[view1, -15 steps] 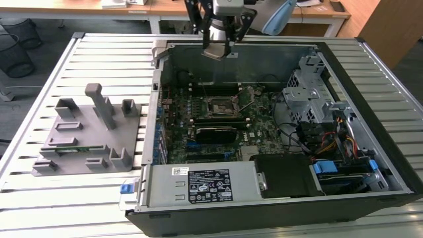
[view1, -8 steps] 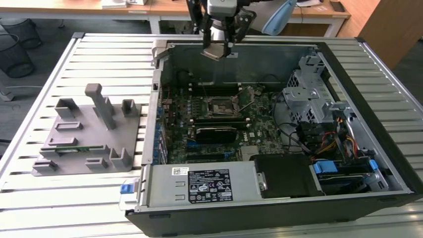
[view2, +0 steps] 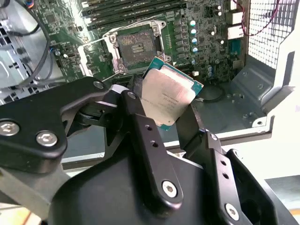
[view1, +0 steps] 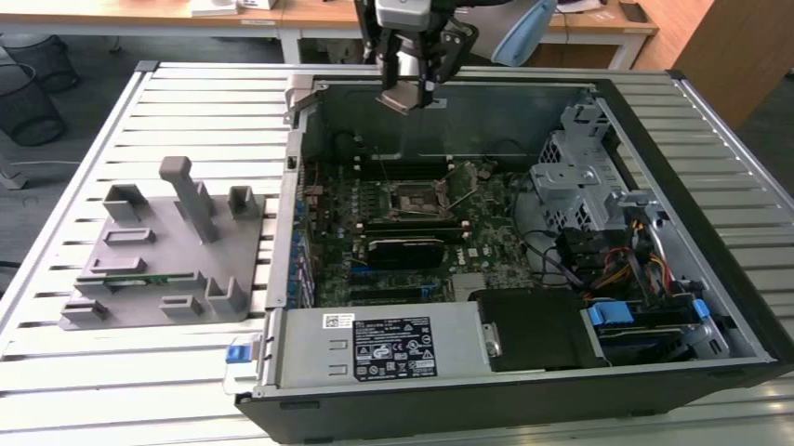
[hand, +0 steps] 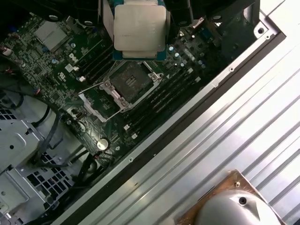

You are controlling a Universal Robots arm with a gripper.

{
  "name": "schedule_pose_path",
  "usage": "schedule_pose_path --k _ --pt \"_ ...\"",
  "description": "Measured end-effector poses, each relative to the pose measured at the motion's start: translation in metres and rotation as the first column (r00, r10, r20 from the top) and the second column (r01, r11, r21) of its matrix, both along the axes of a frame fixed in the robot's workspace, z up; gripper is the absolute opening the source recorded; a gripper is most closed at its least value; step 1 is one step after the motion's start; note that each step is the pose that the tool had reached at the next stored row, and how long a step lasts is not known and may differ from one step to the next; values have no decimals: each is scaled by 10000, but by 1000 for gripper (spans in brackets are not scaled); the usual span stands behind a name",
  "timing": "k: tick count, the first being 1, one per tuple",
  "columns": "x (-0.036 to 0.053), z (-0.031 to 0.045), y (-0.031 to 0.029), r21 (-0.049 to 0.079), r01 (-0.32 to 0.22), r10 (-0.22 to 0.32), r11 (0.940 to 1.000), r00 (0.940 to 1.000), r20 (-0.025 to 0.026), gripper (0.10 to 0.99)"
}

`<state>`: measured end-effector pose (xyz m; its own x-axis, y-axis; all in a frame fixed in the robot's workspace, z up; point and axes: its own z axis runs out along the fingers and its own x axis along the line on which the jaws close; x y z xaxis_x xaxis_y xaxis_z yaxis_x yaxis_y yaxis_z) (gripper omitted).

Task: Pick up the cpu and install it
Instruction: 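Place the cpu into insertion slot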

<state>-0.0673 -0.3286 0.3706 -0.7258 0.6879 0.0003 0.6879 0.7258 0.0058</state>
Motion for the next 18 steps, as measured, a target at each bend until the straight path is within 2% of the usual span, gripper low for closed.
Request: schedule_pose_path --k 5,9,14,18 --pt "0 -4 0 -6 763 -763 9971 9971 1 533" --pt "0 -7 0 -10 1401 -1401 9901 9901 1 533" --pt "0 -11 0 -12 2178 -2178 9760 9760 2 533" --pt "0 -14 0 -15 2787 -2787 9604 9604 3 533"
